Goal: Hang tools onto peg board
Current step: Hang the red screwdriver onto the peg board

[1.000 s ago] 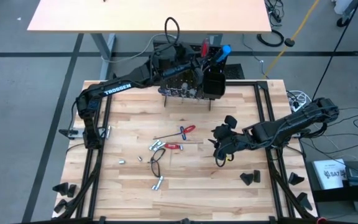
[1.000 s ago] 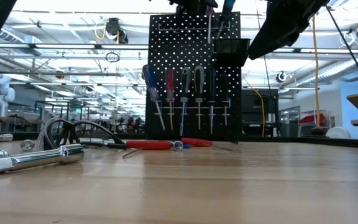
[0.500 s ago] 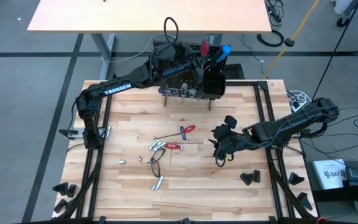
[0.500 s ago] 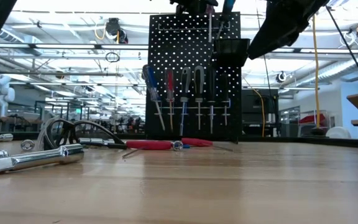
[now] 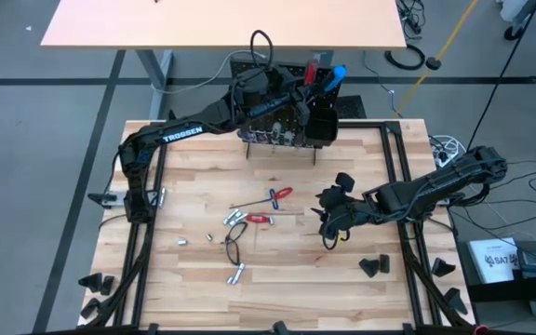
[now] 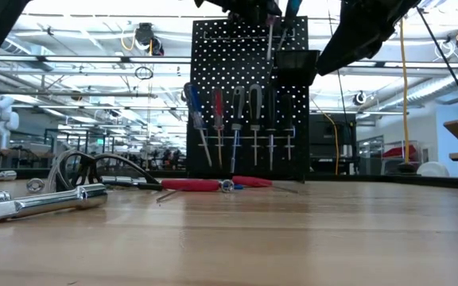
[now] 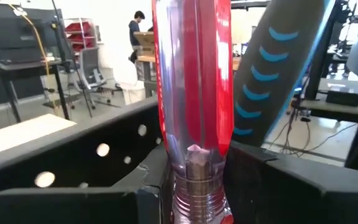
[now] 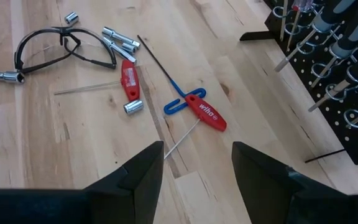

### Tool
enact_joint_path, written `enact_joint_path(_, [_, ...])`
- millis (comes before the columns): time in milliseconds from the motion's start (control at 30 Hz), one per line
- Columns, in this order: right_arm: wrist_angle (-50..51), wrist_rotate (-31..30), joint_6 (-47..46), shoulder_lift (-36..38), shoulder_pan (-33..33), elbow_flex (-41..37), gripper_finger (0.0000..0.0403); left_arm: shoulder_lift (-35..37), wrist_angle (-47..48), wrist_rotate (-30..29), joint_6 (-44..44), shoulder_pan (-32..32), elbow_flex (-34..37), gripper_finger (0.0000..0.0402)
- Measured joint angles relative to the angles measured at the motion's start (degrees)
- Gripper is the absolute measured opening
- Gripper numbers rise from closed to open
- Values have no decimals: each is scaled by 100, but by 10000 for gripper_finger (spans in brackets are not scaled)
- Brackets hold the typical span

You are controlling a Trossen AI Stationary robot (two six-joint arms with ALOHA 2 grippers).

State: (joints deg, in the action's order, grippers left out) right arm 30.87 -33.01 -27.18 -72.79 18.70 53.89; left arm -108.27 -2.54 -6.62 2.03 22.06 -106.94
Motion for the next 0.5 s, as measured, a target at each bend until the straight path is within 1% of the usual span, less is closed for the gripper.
enact_joint_path(267, [20, 1, 21, -2, 0, 0, 185, 15, 10, -77, 30, 2, 0, 101])
enact_joint_path(500, [14, 2, 22, -2, 0, 0, 185, 20, 146, -332, 39, 0, 0, 101])
